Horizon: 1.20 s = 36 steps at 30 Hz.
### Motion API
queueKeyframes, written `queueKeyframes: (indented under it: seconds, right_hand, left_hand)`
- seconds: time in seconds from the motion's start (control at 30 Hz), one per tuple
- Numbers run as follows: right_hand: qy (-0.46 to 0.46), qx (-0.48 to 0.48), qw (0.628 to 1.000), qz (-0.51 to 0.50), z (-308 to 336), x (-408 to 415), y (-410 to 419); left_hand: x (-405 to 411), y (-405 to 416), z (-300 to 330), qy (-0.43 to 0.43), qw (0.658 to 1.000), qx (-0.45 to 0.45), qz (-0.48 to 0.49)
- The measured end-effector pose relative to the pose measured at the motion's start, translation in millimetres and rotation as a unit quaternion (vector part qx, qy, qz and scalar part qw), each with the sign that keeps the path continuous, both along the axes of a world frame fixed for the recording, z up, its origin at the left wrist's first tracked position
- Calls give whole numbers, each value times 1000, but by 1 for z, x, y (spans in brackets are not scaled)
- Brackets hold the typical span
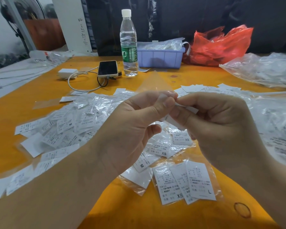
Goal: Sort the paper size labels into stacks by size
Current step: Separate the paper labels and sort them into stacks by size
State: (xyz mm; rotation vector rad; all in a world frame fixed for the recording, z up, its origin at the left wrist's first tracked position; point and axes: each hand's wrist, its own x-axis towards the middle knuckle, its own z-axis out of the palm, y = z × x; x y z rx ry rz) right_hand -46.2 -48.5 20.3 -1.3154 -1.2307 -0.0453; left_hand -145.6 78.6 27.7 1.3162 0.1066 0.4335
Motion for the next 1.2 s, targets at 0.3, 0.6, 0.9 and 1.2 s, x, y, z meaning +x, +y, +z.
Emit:
queueKeyframes:
  seconds: [0.3, 0.6, 0.9, 1.2]
  right_hand:
    - [142, -38, 989, -4, 1, -1, 0]
    - [229, -17, 973, 14, 4, -1, -2]
    - [231, -59, 968, 76, 5, 4, -3]
    - [97, -64, 993, -15, 4, 3, -4]
  left_hand:
    - [0, 0, 4, -7, 999, -11, 43]
    - [0, -2, 0, -10, 994, 46, 100]
    - [-2, 0, 4, 15, 987, 97, 131]
    - [-4, -3, 5, 17, 978, 167, 123]
